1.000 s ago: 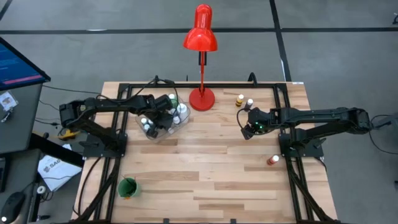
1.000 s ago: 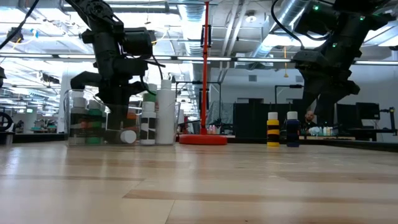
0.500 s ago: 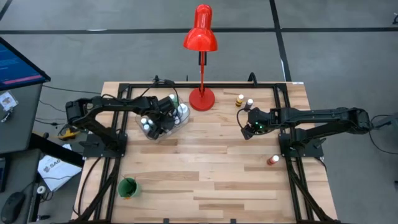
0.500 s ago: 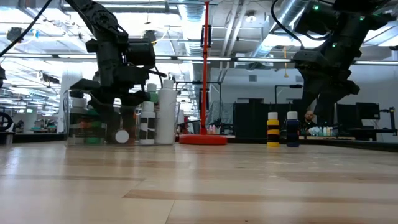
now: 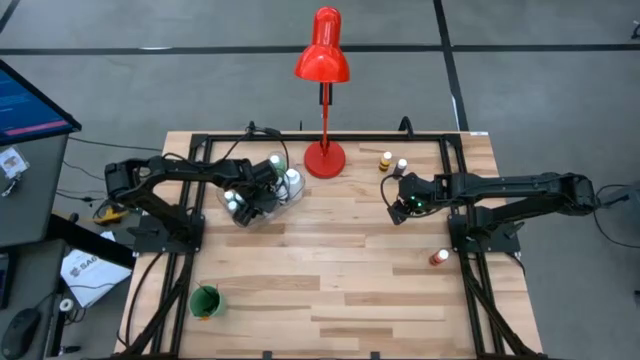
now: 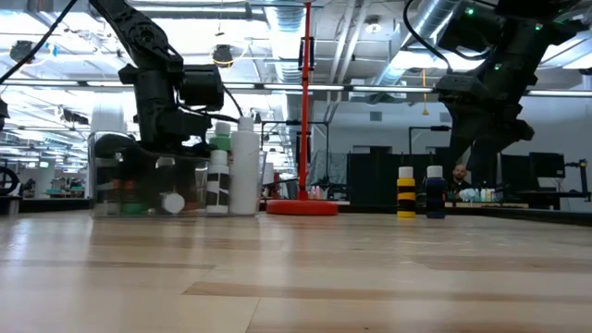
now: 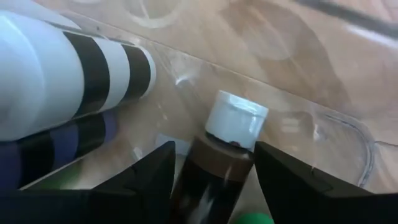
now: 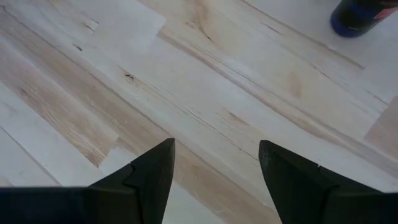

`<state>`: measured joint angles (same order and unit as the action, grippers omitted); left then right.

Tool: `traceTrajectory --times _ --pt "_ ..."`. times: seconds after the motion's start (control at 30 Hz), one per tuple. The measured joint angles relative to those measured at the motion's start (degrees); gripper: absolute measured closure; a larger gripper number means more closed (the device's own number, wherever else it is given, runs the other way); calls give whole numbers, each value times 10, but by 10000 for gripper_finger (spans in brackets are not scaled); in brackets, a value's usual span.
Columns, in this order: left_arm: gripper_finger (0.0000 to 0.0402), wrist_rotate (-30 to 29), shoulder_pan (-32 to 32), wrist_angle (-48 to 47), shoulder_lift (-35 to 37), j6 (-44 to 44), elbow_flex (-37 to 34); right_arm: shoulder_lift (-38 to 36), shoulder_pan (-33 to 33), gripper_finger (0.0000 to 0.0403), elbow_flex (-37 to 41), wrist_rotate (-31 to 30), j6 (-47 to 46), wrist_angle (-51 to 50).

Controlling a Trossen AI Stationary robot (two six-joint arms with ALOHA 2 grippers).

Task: Pick & Place Paint Supplies
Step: Put the brown paint bottle into the transparent bin

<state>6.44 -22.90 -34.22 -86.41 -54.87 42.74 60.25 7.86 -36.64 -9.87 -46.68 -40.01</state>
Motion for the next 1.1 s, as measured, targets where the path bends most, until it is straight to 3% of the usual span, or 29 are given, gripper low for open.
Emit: traceTrajectory --times 0.17,0.37,0.47,0.97,1.1 --pt "206 -13 1 -1 0 0 1 0 1 175 0 0 6 0" --pt "285 -14 5 -1 0 12 1 0 1 175 0 0 6 0" --pt "306 -14 5 0 4 19 0 0 1 175 0 0 6 0" --pt "293 -11 5 10 147 83 -1 0 1 175 0 0 5 2" --pt "292 -11 5 14 191 118 -1 0 1 175 0 26 3 36"
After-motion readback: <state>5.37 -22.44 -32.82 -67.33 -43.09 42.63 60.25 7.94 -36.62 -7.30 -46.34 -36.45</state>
